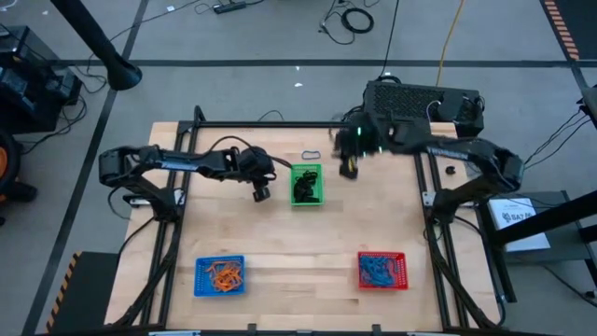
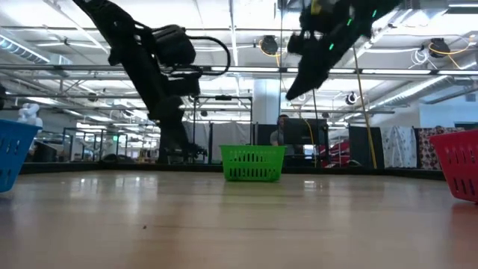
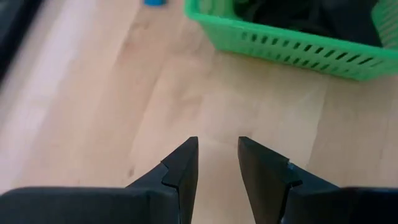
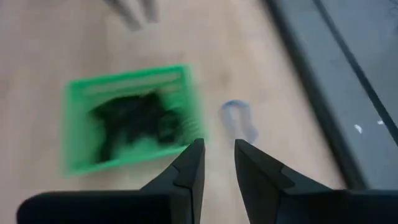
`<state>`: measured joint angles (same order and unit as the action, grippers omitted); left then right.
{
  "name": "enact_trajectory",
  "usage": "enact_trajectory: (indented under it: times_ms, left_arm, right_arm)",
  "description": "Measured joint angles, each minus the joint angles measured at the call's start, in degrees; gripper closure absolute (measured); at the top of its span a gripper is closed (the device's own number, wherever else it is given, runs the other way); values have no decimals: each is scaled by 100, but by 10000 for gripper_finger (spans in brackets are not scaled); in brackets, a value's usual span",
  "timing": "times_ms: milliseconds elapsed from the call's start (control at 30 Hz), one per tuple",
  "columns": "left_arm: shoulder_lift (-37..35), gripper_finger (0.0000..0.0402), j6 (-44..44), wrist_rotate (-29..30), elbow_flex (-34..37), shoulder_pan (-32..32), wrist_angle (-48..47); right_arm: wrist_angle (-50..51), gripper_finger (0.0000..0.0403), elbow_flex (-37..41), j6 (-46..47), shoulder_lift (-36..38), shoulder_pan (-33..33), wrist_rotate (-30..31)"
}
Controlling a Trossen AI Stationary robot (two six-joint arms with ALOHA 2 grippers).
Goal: Sort rubber bands into baskets
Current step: Put the blue rubber band into the red bin
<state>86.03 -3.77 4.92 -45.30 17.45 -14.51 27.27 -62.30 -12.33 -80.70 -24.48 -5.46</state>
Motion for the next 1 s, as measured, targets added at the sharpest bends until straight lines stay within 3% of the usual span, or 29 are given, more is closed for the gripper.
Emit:
enact_trajectory:
  times_ms: [100, 233, 433, 600, 1000]
  left_arm:
    - [-297, 279, 45, 215, 1, 2, -436]
    - [-784, 279, 321, 389, -2, 21, -844]
    - [-1359, 279, 1099, 420, -2, 18, -1324]
    - [-1470, 279, 1396, 441, -2, -39, -1368]
    - [-1415, 279, 896, 985, -2, -39, -935]
  right_arm:
    - [-774, 321, -29, -171, -478, -732, -566]
    - [-954, 321, -534, -251, -1321, -1117, -973]
    - [-155, 321, -1674, -978, -2643, -1147, -992]
    - [422, 321, -2510, -325, -3557, -1235, -992]
    - [574, 321, -3018, 334, -4259, -1043, -973]
